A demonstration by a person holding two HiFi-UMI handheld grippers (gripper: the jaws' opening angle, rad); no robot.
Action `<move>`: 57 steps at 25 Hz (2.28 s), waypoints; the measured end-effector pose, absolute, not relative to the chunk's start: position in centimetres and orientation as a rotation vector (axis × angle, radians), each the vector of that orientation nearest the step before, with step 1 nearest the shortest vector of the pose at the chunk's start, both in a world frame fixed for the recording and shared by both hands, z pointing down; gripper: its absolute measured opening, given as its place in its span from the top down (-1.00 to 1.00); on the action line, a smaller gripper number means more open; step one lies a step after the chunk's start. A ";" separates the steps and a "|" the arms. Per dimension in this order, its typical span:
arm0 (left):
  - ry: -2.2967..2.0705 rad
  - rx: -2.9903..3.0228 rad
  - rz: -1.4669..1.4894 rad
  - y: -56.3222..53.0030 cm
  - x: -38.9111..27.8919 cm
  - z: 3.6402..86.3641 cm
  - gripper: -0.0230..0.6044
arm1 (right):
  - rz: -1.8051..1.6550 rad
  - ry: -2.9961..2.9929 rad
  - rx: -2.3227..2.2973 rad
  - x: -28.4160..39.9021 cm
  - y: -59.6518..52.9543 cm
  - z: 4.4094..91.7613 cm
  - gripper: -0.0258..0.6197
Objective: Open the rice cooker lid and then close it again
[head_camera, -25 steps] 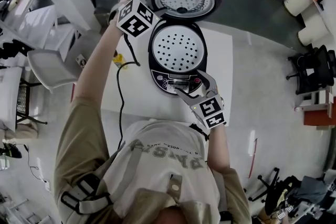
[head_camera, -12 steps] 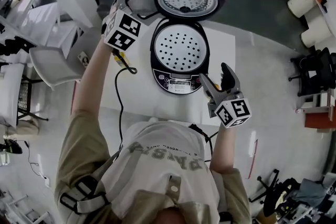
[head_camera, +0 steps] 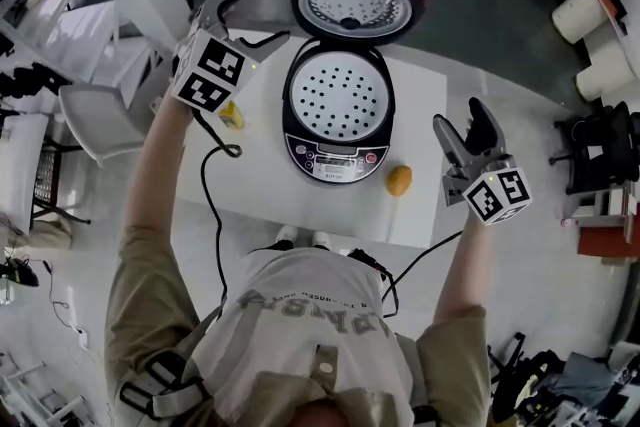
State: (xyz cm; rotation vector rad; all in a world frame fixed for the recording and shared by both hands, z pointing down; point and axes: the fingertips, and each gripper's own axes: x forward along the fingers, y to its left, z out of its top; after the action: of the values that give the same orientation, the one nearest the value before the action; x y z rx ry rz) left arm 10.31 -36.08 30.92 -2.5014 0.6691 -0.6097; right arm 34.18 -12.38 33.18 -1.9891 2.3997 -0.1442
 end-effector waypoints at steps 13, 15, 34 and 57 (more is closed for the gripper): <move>0.635 -2.341 -0.784 -34.8 14.3 28.9 -0.45 | 0.285 3.051 -1.946 32.0 -19.6 29.1 -0.30; 0.622 -2.312 -0.808 -34.6 15.2 28.6 -0.45 | 0.366 3.160 -1.934 31.0 -20.6 29.1 -0.30; 0.408 -2.134 -0.944 -37.0 19.6 30.7 -0.45 | 0.688 3.485 -2.034 28.3 -28.6 30.6 -0.31; 0.253 -2.134 -0.965 -41.9 22.6 32.8 -0.45 | 0.718 3.485 -2.405 31.2 -35.1 32.7 -0.31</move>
State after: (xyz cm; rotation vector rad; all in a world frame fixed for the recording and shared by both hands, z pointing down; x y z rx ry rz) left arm 22.59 -41.94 32.82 -2.1340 0.2528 -0.9650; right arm 31.20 -35.11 32.69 -2.4051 3.4848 0.7183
